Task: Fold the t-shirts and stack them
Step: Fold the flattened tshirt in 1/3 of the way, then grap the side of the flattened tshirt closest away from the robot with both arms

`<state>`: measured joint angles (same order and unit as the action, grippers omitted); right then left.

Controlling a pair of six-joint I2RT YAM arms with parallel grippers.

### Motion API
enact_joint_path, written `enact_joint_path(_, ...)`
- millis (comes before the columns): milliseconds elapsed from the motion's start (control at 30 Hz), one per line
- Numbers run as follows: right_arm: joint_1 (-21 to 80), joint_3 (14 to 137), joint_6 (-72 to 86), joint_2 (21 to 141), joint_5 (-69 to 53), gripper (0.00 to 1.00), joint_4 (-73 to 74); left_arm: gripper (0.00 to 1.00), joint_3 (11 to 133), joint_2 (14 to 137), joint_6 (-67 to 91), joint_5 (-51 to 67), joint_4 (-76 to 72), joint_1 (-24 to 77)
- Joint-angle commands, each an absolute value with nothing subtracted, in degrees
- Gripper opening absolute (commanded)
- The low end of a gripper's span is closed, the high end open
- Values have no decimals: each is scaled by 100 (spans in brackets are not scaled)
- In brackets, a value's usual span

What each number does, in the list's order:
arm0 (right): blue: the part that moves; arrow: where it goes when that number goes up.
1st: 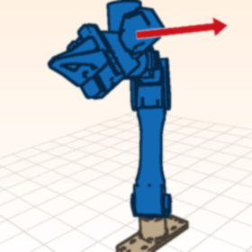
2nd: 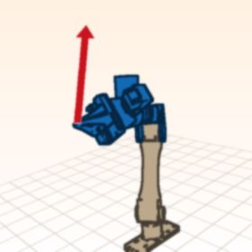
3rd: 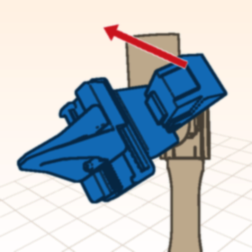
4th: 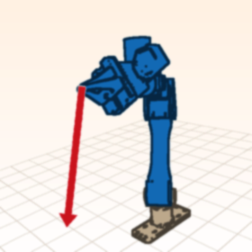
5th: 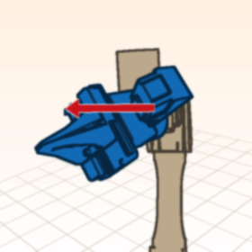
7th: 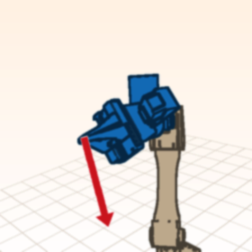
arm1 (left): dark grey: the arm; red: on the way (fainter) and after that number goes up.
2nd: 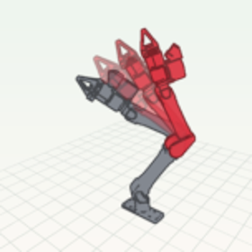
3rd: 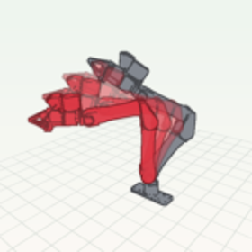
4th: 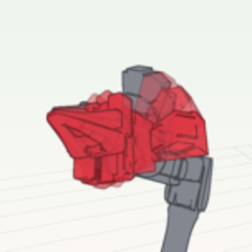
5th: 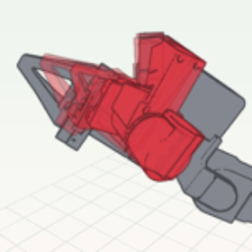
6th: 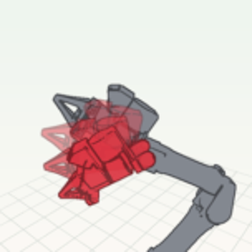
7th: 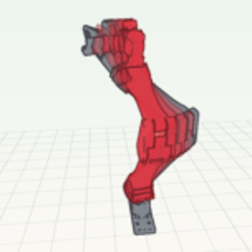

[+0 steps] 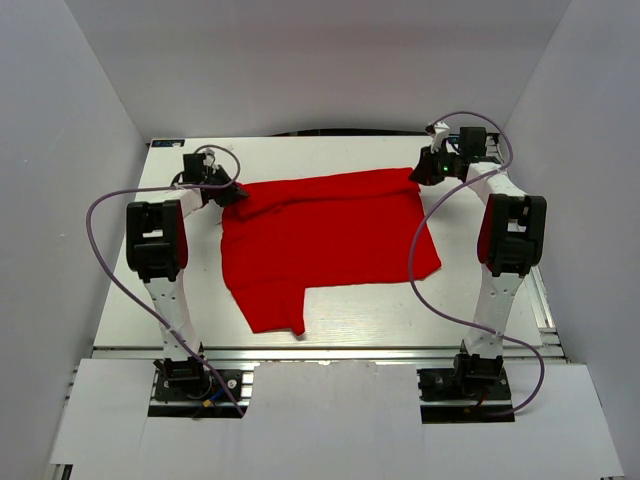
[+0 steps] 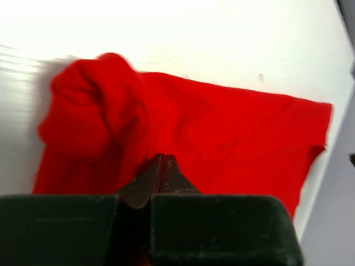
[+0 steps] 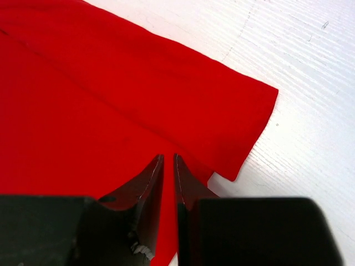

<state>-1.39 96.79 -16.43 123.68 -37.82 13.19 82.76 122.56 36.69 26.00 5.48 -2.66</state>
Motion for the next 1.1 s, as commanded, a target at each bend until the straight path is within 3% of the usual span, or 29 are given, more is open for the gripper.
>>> enact_joint_path(0,-167,9756,-1564,12050,-3823,18,1292,0,8490,12164,3410,2022,1019,-246)
enact_joint_path(233,-167,9686,-1731,11726,-3867,19,1538,0,8297,12094,3533,1582,1134,-299)
enact_joint_path(567,-193,9764,-1916,11303,-3938,19,2100,0,8051,12182,3858,2267,1100,-492)
enact_joint_path(733,-193,9589,-2126,10978,-4130,20,2215,0,8208,11348,3894,2706,625,-527)
enact_joint_path(833,-193,9335,-2679,10741,-4516,24,2416,18,8542,10796,3753,2935,746,-527)
enact_joint_path(900,-193,9063,-3425,10566,-4807,26,2688,44,8517,10513,3674,2936,835,-527)
enact_joint_path(1000,-193,8834,-4608,10407,-5106,33,3266,57,8098,9942,3472,2909,1151,-527)
enact_joint_path(1067,-193,8745,-5417,10336,-5203,38,3532,57,7519,9452,3401,2935,1318,-527)
